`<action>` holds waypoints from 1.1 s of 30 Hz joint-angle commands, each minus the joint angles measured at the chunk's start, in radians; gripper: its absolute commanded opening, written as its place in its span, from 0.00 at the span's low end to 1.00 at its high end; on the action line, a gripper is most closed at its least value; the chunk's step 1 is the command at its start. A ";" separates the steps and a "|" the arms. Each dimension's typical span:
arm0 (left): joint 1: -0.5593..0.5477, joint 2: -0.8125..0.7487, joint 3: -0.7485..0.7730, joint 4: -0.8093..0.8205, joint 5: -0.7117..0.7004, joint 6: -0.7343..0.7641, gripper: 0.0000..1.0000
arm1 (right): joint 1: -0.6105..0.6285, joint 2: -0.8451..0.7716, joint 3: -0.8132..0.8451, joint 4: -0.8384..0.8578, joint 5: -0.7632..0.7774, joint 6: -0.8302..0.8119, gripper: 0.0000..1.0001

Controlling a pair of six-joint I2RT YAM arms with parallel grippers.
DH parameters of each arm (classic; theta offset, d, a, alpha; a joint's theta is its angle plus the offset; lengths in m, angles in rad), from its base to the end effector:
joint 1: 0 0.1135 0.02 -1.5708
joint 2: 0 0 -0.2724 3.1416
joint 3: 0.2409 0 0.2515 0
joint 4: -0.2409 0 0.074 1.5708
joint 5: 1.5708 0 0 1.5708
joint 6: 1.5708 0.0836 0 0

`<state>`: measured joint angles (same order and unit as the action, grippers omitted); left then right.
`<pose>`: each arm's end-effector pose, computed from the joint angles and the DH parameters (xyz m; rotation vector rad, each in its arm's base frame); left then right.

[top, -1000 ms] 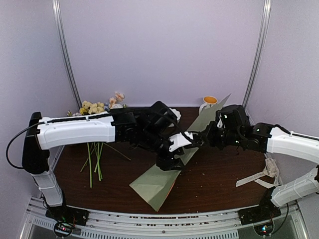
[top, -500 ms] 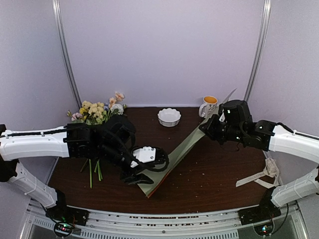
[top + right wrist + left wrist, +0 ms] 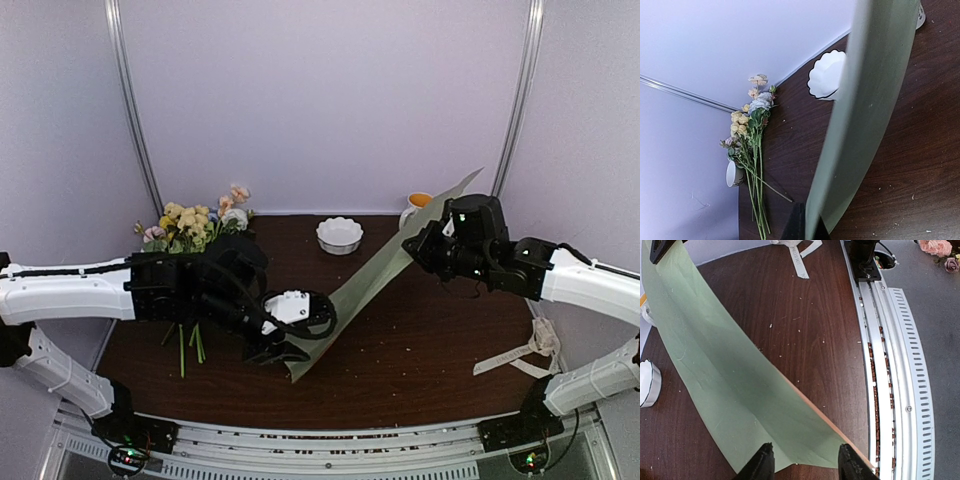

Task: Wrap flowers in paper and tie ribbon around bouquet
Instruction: Pass from the right arm to the left

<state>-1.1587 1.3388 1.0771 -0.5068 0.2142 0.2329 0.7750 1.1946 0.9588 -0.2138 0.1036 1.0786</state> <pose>0.1122 -0.3010 0.2652 1.6397 1.7908 -0.6928 0.2296 0.2128 0.2998 0.4011 2.1509 1.0298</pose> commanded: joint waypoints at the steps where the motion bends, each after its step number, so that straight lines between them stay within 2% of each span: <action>1: -0.005 -0.033 0.017 0.022 -0.022 -0.006 0.47 | 0.009 -0.018 0.025 0.010 0.034 -0.020 0.00; 9: -0.006 0.095 0.098 0.066 0.028 -0.070 0.50 | 0.009 -0.011 0.024 0.015 0.048 -0.025 0.00; 17: -0.007 0.124 0.121 0.040 -0.050 -0.045 0.27 | 0.009 -0.022 0.021 0.009 0.056 -0.033 0.00; 21: -0.005 0.109 0.107 0.050 -0.080 -0.042 0.25 | 0.009 -0.027 0.014 0.007 0.058 -0.034 0.00; 23: -0.006 0.111 0.106 0.049 -0.084 -0.048 0.26 | 0.009 -0.029 0.010 0.007 0.061 -0.033 0.00; 26: -0.006 0.115 0.111 0.041 -0.048 -0.051 0.34 | 0.009 -0.028 0.006 0.010 0.064 -0.033 0.00; 33: -0.006 0.081 0.126 0.068 0.038 -0.078 0.41 | 0.009 -0.023 0.007 0.011 0.070 -0.036 0.00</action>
<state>-1.1603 1.4643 1.1713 -0.4877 0.1879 0.1730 0.7750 1.1854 0.9588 -0.2127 0.1394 1.0527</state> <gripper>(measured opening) 0.392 0.011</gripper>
